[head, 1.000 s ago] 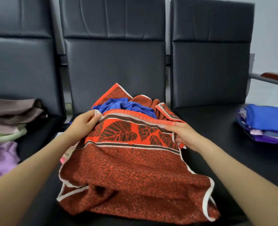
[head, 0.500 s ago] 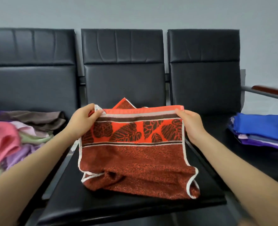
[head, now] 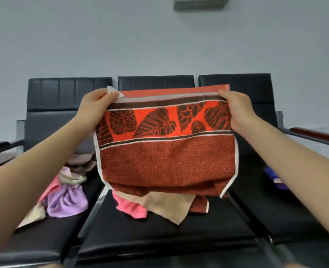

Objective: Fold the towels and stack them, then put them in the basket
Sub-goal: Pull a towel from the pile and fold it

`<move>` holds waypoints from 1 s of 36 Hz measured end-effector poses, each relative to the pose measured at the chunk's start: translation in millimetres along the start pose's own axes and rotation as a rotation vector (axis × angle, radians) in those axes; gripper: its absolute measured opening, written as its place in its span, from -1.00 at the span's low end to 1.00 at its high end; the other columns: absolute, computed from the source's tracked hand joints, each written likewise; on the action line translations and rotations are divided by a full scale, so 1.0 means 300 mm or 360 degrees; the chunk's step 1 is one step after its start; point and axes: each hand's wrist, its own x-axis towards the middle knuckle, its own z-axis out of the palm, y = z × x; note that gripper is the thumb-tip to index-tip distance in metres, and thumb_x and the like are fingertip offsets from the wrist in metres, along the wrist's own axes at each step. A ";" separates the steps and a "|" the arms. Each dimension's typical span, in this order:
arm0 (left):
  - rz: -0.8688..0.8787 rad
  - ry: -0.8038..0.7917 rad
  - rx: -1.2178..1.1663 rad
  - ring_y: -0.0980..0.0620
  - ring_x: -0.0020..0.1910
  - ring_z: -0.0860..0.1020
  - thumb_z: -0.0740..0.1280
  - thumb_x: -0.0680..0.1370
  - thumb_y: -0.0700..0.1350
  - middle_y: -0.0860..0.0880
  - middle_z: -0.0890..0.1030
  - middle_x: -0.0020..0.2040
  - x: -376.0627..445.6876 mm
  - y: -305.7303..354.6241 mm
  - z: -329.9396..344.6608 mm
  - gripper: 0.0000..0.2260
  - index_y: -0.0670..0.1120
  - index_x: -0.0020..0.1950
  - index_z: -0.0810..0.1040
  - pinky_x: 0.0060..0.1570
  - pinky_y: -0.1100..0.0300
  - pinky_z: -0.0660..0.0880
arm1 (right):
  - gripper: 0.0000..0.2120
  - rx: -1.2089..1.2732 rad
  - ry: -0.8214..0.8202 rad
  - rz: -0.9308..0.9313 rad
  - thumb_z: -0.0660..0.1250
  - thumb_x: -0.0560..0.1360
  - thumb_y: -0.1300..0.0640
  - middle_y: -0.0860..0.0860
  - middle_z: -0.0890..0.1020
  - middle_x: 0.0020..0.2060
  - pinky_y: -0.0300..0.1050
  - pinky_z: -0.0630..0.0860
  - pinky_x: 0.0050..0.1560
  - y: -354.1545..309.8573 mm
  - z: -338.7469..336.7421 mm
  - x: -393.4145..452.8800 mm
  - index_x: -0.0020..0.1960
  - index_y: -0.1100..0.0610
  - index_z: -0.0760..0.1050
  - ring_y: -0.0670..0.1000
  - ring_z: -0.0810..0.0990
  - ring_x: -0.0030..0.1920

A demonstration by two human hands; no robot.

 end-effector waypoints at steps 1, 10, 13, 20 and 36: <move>-0.0081 -0.0054 -0.0165 0.27 -0.42 0.52 0.31 0.57 -0.07 0.09 0.57 -0.35 0.000 0.024 -0.012 -0.87 -0.04 -0.12 0.61 -0.36 0.43 0.45 | -0.86 0.0040 -0.0026 0.0032 0.32 0.55 0.17 0.02 0.64 -0.40 -0.11 0.60 -0.21 -0.018 0.003 -0.004 -0.18 0.13 0.55 -0.02 0.64 -0.37; 0.0229 -0.0556 0.0828 0.40 -0.26 0.52 0.32 0.53 0.03 0.29 0.62 -0.24 0.020 -0.060 -0.113 -0.85 0.22 -0.20 0.61 -0.18 0.51 0.36 | -0.88 -0.0280 -0.0139 0.0050 0.32 0.53 0.23 0.02 0.65 -0.41 -0.09 0.54 -0.15 0.034 -0.024 -0.002 -0.16 0.19 0.58 0.00 0.62 -0.33; 0.0200 -0.0557 0.0747 0.41 -0.22 0.52 0.29 0.61 -0.10 0.33 0.62 -0.21 0.003 -0.119 -0.091 -0.79 0.10 -0.20 0.59 -0.15 0.54 0.35 | -0.87 -0.0380 -0.0149 0.0080 0.33 0.52 0.22 0.01 0.66 -0.40 -0.04 0.51 -0.07 0.107 -0.048 0.016 -0.19 0.17 0.59 0.02 0.62 -0.28; -0.0086 -0.0738 0.0944 0.15 -0.15 0.59 0.30 0.60 -0.06 0.06 0.67 -0.16 -0.002 -0.368 -0.019 -0.84 -0.04 -0.13 0.61 -0.05 0.32 0.44 | -0.86 -0.0948 -0.0158 0.0250 0.33 0.52 0.17 0.06 0.48 -0.40 -0.16 0.25 -0.36 0.354 -0.073 0.095 -0.20 0.17 0.50 -0.01 0.43 -0.36; -0.0494 -0.0249 0.0980 -0.10 -0.22 0.49 0.38 0.52 -0.04 -0.28 0.57 -0.21 0.099 -0.903 0.237 -0.70 -0.29 -0.20 0.56 -0.22 0.09 0.33 | -0.74 -0.1033 0.0139 0.0415 0.30 0.52 0.16 0.06 0.44 -0.48 -0.13 0.23 -0.47 0.830 0.025 0.406 -0.35 0.11 0.44 0.03 0.39 -0.48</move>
